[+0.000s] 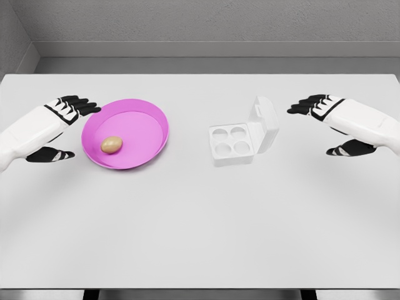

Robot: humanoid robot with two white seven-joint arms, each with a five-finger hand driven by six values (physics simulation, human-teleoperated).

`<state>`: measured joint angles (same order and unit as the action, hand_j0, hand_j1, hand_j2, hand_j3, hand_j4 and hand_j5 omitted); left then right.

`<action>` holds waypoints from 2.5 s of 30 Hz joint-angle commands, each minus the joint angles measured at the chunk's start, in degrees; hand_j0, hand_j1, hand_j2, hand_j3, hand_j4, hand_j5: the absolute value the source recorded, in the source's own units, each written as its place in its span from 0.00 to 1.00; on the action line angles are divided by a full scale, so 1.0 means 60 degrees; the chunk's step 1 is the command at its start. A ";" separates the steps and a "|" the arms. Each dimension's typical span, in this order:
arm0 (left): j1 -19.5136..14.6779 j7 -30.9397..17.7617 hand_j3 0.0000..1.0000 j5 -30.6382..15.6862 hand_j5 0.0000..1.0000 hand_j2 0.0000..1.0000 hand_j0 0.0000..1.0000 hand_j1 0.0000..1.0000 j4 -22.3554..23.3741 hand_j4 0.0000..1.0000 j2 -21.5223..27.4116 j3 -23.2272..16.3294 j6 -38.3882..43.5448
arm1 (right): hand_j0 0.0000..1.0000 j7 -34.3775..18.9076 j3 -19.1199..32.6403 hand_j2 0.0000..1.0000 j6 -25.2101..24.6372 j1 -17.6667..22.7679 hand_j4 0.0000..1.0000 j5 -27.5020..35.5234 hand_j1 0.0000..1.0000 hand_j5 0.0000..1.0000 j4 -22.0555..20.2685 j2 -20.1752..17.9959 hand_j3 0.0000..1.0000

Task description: Pack egg into the box and close the box lid

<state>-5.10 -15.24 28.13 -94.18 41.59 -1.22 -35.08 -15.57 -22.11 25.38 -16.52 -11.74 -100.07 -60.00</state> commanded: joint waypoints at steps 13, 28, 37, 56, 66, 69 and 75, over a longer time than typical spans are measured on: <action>-0.0190 0.0005 1.00 -0.5069 1.00 1.00 1.00 1.00 -0.0885 1.00 0.2194 -0.2345 0.0013 | 1.00 0.0002 0.0009 1.00 -0.0070 0.0000 1.00 0.0066 1.00 1.00 0.1399 0.0420 1.00; -0.1831 -0.1079 1.00 -0.5684 1.00 1.00 1.00 1.00 -0.1428 1.00 0.2092 -0.4000 0.5495 | 1.00 -0.1009 -0.0152 1.00 -0.0114 -0.0439 1.00 -0.0402 1.00 1.00 0.2381 0.1284 1.00; -0.2388 -0.1035 0.79 -0.4792 0.79 0.79 0.79 0.79 -0.0637 0.79 0.1009 -0.3942 0.6154 | 1.00 -0.1419 -0.0094 1.00 -0.0114 -0.0586 1.00 -0.0505 1.00 1.00 0.2498 0.1518 1.00; -0.1934 -0.1020 0.78 -0.1056 0.78 0.78 0.78 0.78 -0.0461 0.78 -0.0589 -0.3634 0.6418 | 1.00 -0.1419 -0.0621 1.00 -0.0100 -0.1055 1.00 -0.0578 1.00 1.00 0.2996 0.1840 1.00; -0.1626 -0.1020 0.78 -0.0411 0.78 0.78 0.78 0.78 -0.0109 0.78 -0.1057 -0.3194 0.6799 | 1.00 -0.1419 -0.0768 1.00 -0.0085 -0.1508 1.00 -0.0608 1.00 1.00 0.3597 0.2045 1.00; -0.1626 -0.1020 0.78 -0.0411 0.78 0.78 0.78 0.78 -0.0095 0.78 -0.1057 -0.3209 0.6799 | 1.00 -0.1419 -0.0782 1.00 -0.0085 -0.1567 1.00 -0.0652 1.00 1.00 0.3626 0.2118 1.00; -0.1626 -0.1020 0.78 -0.0426 0.78 0.78 0.78 0.78 -0.0109 0.78 -0.1057 -0.3253 0.6799 | 1.00 -0.1419 -0.0943 1.00 -0.0100 -0.1582 1.00 -0.0783 1.00 1.00 0.3773 0.2324 1.00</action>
<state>-14.85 -21.38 25.63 -94.83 35.22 -20.70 5.73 -24.11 -27.51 24.89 -26.19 -16.59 -77.63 -46.26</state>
